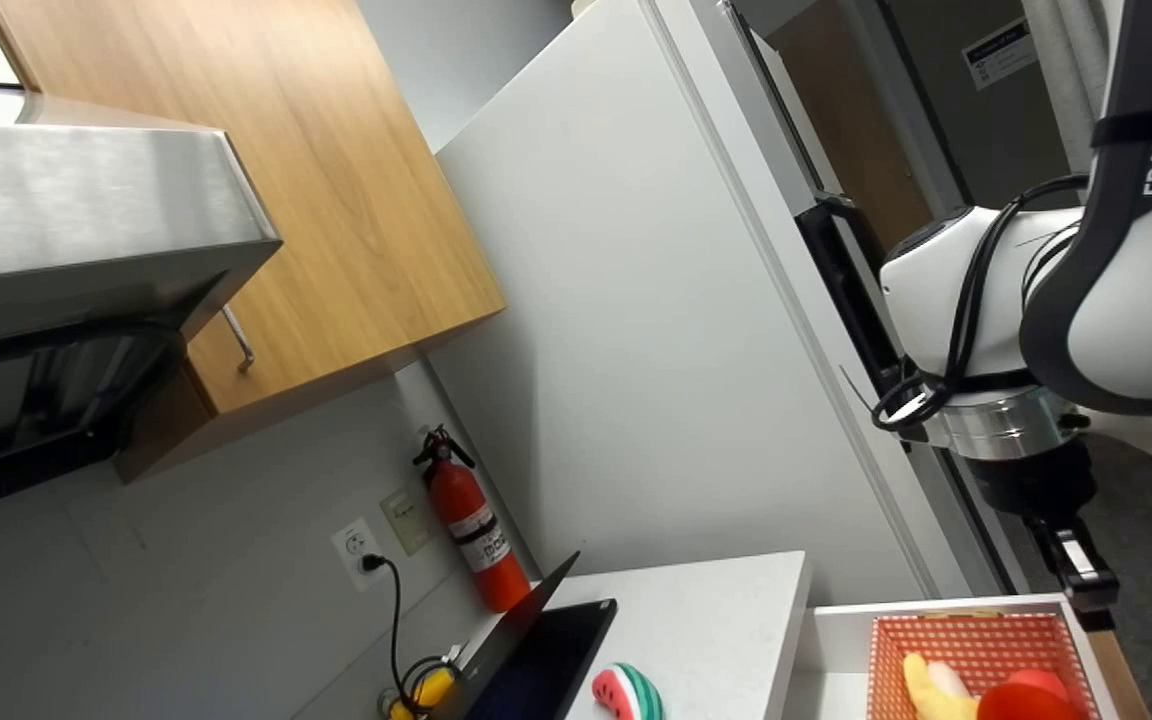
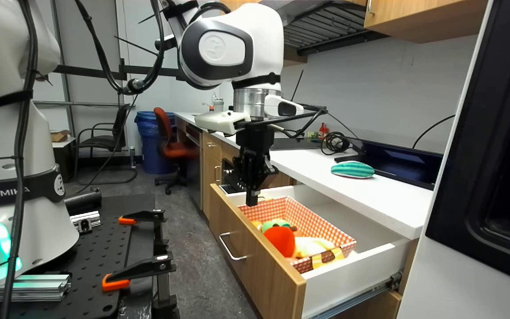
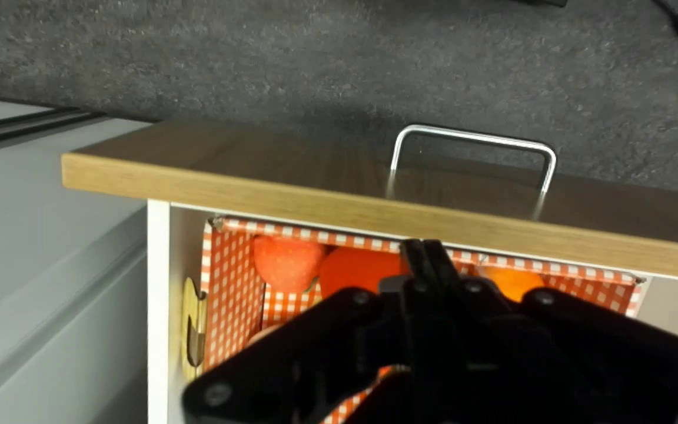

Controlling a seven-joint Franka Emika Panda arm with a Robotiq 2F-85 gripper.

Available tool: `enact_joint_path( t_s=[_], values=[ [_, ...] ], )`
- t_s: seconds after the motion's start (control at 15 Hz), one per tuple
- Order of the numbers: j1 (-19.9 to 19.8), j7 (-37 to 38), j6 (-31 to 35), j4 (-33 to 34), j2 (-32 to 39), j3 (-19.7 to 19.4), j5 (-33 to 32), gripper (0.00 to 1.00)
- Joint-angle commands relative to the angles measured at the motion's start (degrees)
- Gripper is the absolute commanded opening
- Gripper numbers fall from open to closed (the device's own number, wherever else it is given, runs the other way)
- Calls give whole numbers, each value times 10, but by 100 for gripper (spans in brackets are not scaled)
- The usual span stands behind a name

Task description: Open the drawer, pick up the orange plush toy, put it in the box that is in the drawer and close the drawer

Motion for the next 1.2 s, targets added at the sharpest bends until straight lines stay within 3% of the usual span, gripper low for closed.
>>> enact_joint_path(
  t_s=[0.0,0.6,1.13],
  values=[
    [5,20,-57,-1,-16,-18,8,0],
    [-6,61,-66,0,18,-46,-11,0],
    [-9,66,-65,51,96,-60,1,0]
  ],
)
